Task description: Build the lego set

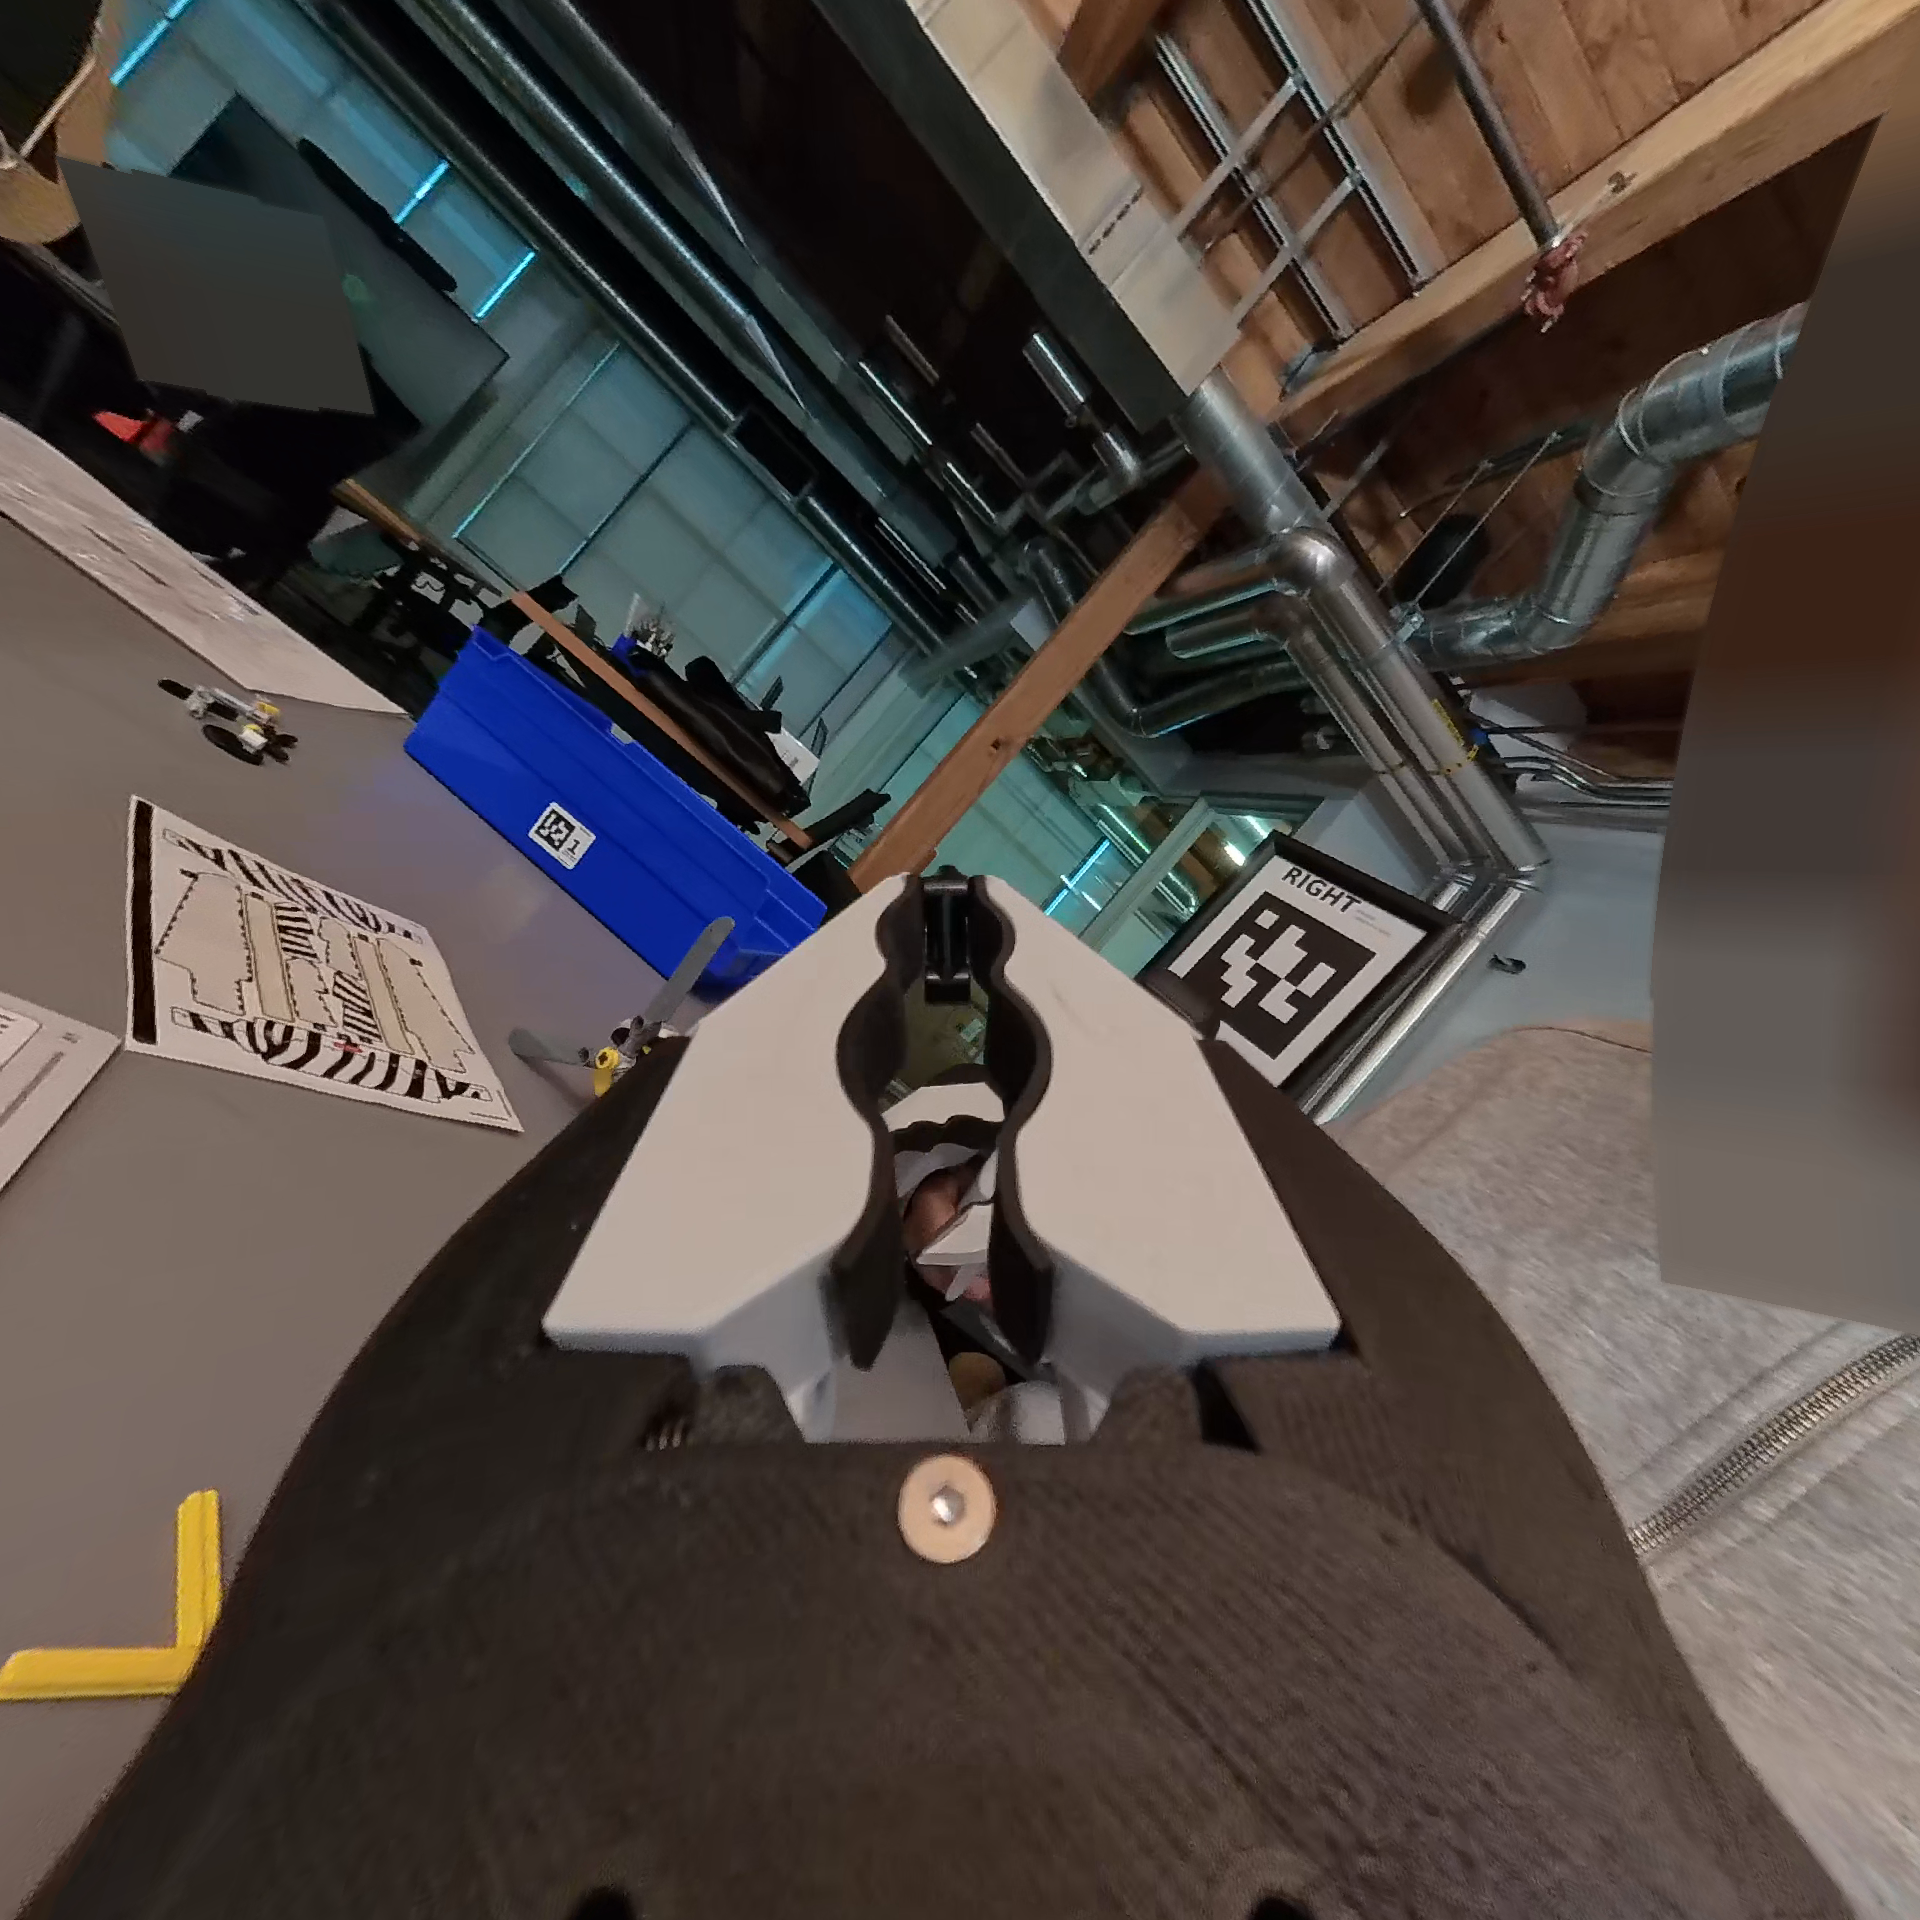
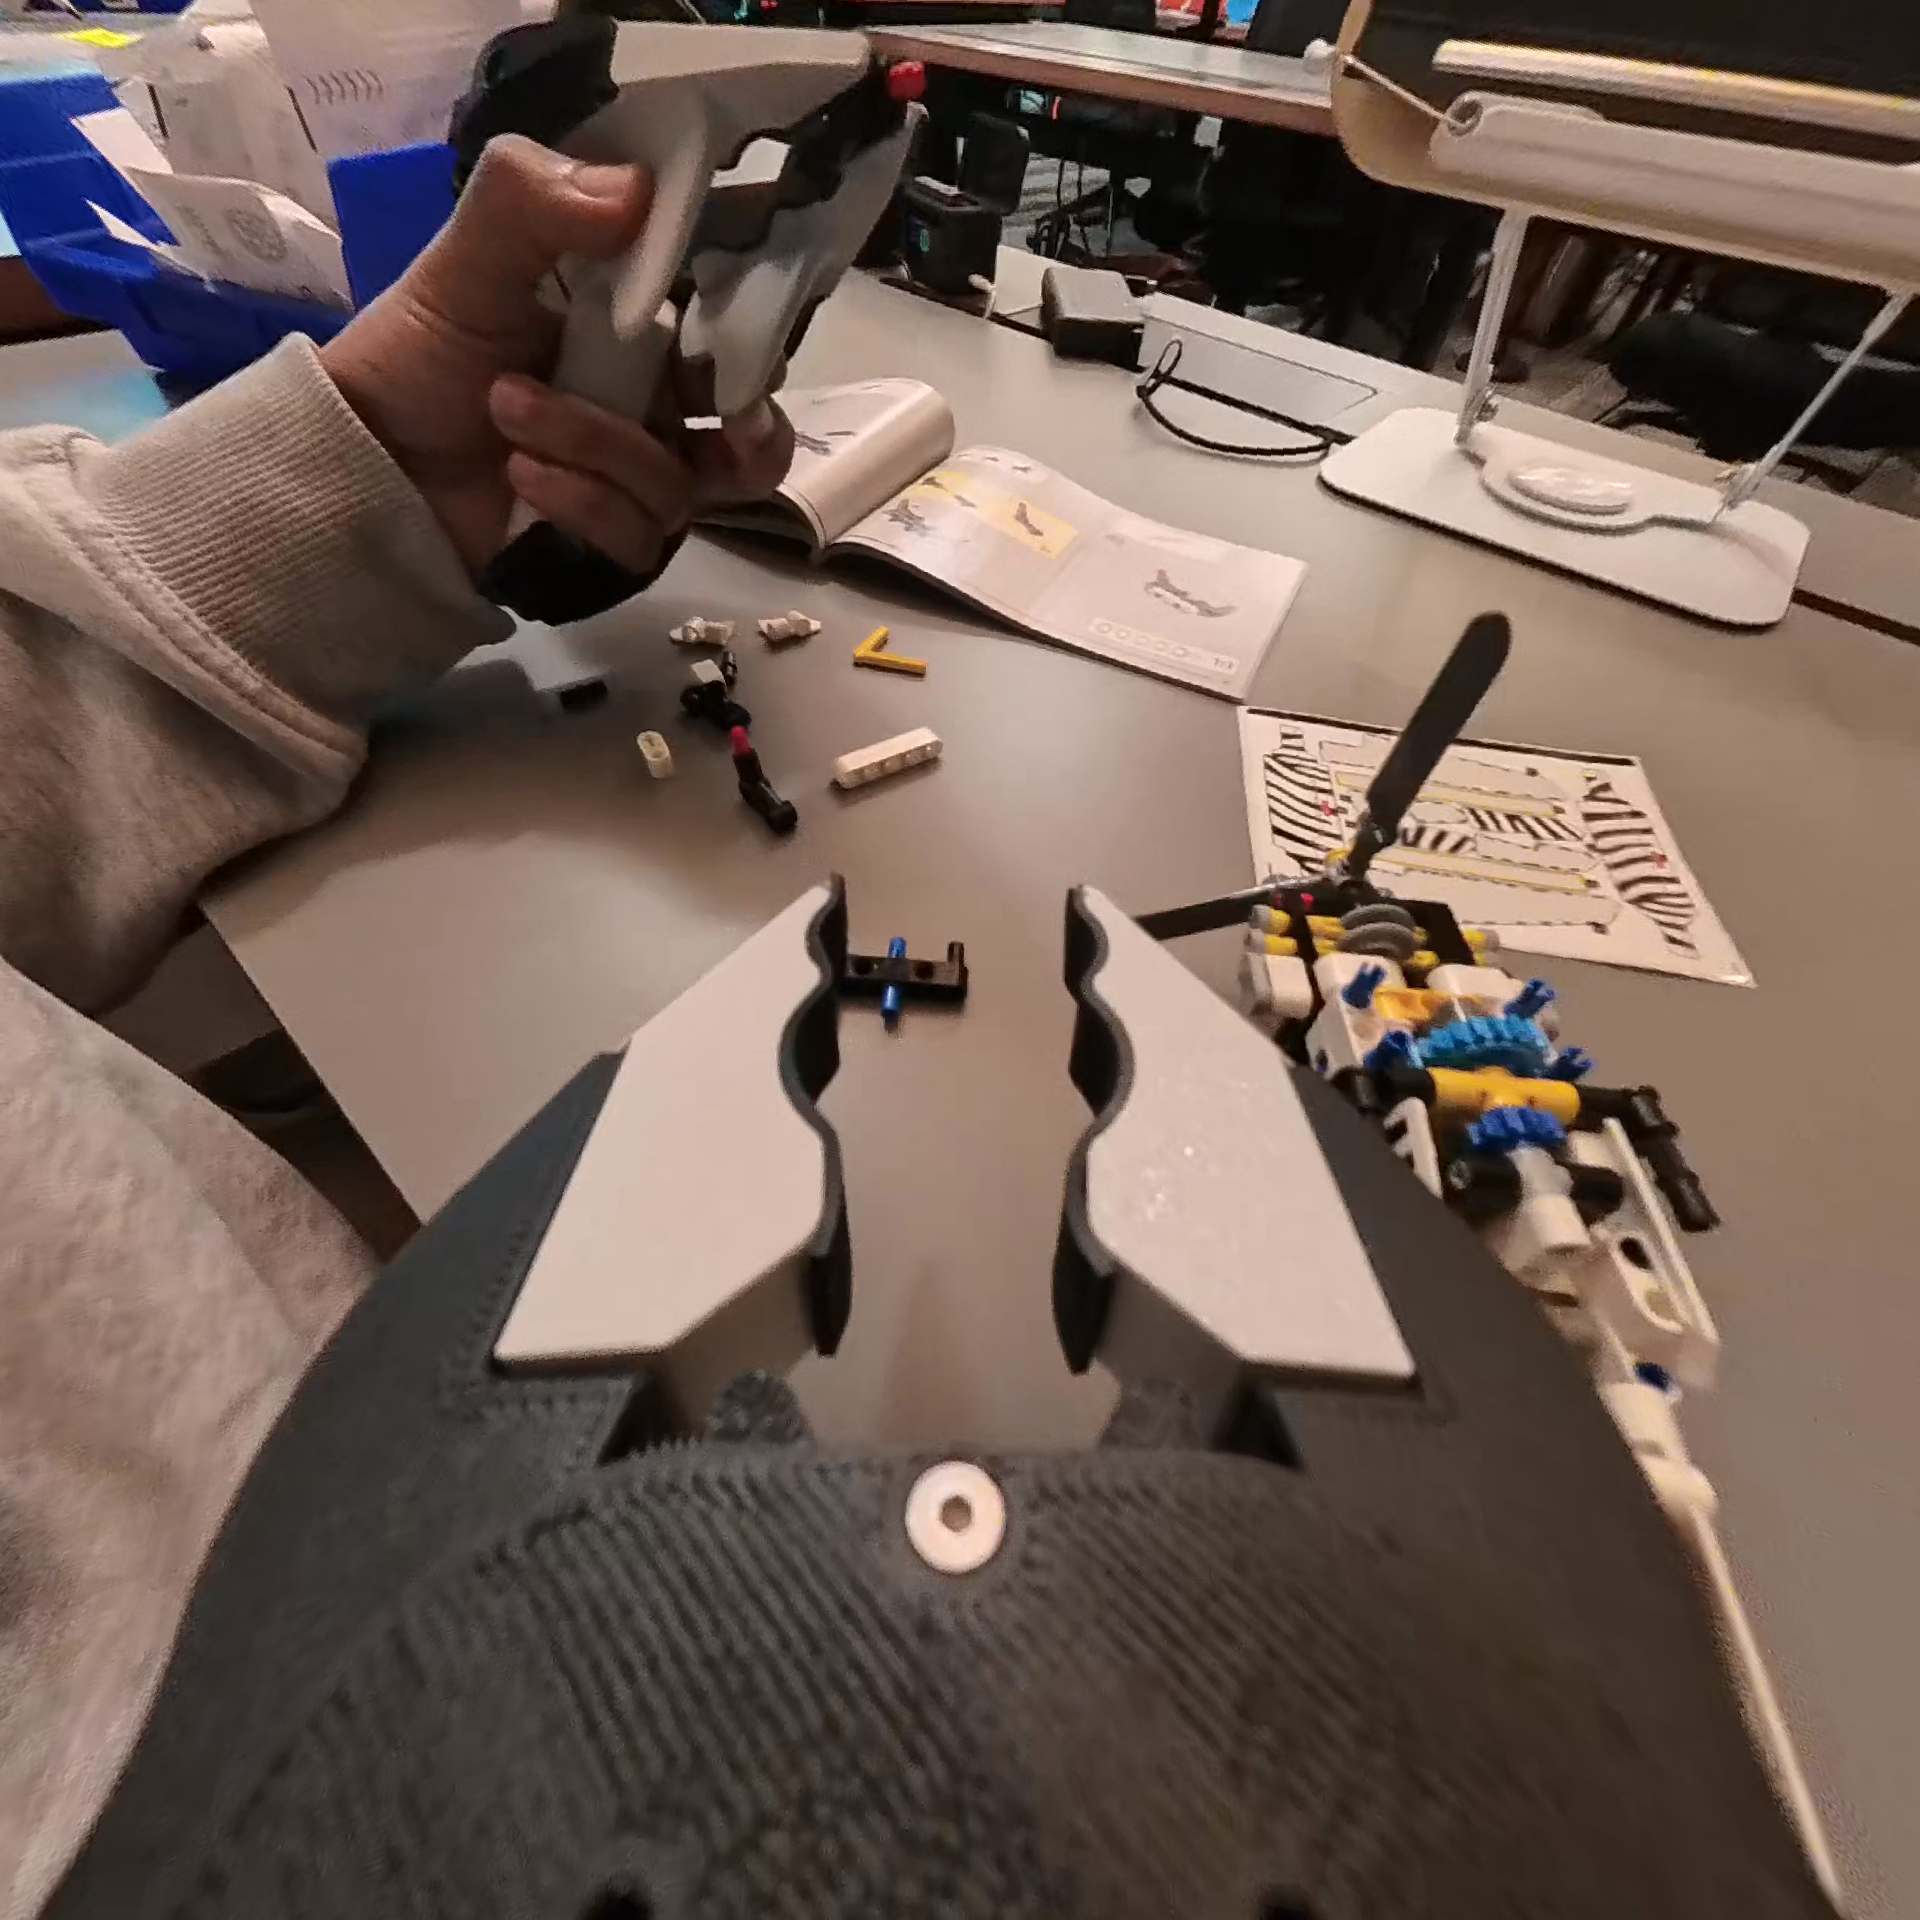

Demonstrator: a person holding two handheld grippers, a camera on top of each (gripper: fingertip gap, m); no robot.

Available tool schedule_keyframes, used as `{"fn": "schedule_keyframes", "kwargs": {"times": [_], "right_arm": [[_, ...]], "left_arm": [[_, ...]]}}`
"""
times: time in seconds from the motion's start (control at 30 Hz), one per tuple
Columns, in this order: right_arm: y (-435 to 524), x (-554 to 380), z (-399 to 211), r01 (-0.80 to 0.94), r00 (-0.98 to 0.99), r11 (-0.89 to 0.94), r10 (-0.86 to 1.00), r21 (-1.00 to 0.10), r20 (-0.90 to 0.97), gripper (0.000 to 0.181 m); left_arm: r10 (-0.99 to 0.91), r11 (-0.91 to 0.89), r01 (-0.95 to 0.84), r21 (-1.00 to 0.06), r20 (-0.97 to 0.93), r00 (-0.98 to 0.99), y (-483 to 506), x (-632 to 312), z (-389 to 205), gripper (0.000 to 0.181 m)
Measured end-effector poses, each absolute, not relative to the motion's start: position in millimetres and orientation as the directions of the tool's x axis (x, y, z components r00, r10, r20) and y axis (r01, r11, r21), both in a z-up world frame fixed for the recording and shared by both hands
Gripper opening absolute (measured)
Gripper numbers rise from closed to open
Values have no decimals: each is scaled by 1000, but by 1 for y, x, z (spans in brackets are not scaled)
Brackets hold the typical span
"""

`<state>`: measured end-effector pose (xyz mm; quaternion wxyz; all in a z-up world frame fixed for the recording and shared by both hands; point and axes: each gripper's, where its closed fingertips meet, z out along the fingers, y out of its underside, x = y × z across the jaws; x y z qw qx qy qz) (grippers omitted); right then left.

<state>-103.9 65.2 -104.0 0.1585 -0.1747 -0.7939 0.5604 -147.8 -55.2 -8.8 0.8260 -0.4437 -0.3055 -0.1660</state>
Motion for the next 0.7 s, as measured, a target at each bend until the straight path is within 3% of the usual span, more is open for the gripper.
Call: {"fn": "schedule_keyframes", "kwargs": {"times": [0.6, 0.7], "right_arm": [[49, -98, -119, 16, -910, 436, 379, -900, 168, 40], [47, -95, -121, -16, -908, 462, 364, -887, 206, 39]], "left_arm": [[-82, 543, 589, -598, 661, 746, -48, -144, -7, 6], [-81, 589, 521, -618, 596, 799, -57, -139, 7, 6]]}}
